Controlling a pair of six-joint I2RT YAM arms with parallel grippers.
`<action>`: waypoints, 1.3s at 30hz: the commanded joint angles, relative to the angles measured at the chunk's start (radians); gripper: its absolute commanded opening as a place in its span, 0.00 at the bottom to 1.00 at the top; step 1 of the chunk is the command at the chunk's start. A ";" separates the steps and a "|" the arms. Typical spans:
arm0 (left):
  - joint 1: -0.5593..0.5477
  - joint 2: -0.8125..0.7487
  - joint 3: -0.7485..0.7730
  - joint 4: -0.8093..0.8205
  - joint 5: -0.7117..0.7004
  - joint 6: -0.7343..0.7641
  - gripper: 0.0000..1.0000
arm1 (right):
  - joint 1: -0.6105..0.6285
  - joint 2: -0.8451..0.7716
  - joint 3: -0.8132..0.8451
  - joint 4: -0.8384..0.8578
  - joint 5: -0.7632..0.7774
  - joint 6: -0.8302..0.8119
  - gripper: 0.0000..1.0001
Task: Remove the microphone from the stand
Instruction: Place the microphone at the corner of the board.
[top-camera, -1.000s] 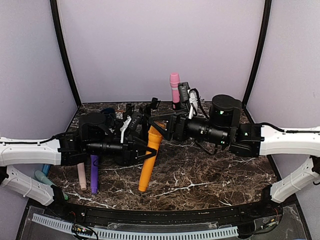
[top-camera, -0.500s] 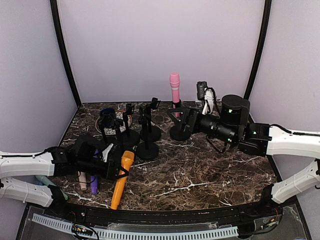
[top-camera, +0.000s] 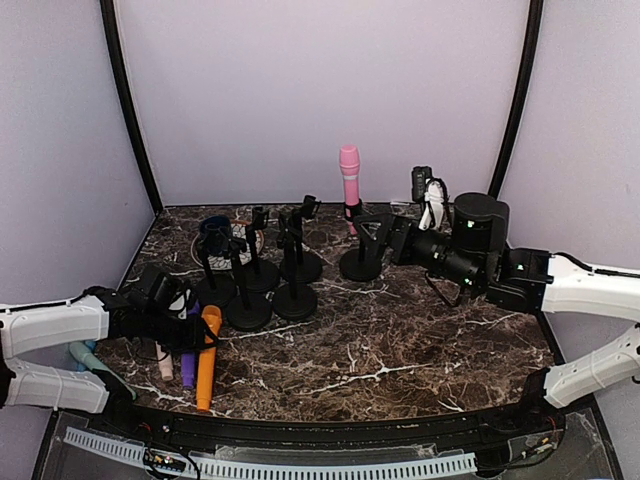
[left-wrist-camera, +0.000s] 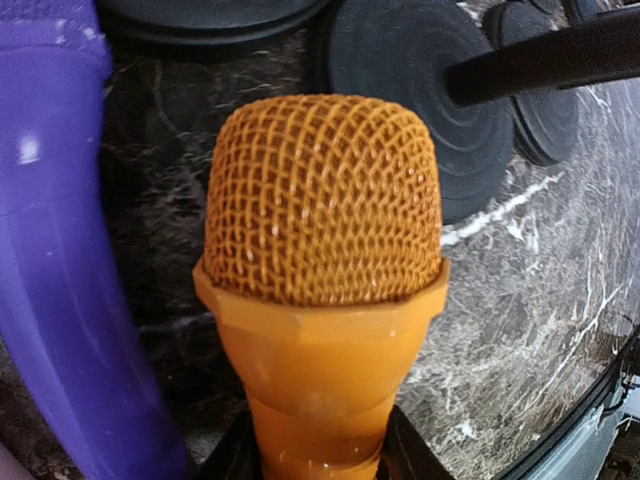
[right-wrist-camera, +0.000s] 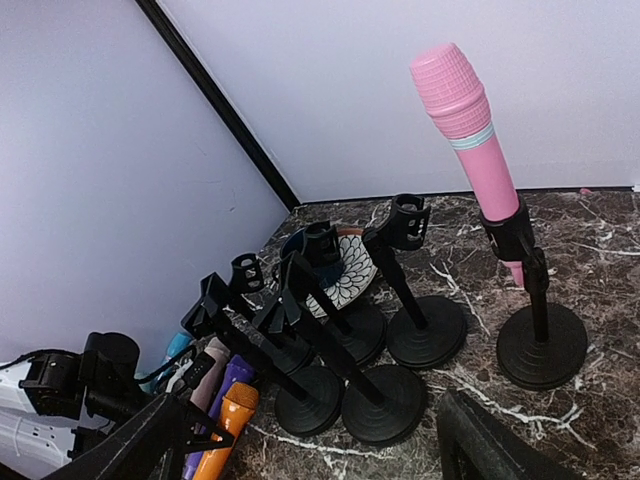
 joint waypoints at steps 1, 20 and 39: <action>0.060 0.052 -0.001 -0.039 -0.055 -0.002 0.15 | -0.013 -0.033 -0.012 0.003 0.032 0.015 0.88; 0.095 0.114 0.078 -0.063 -0.116 0.033 0.59 | -0.020 -0.044 -0.025 -0.002 0.052 0.024 0.88; 0.104 -0.070 0.300 -0.241 -0.221 0.112 0.73 | -0.021 -0.093 0.019 -0.127 0.156 -0.063 0.93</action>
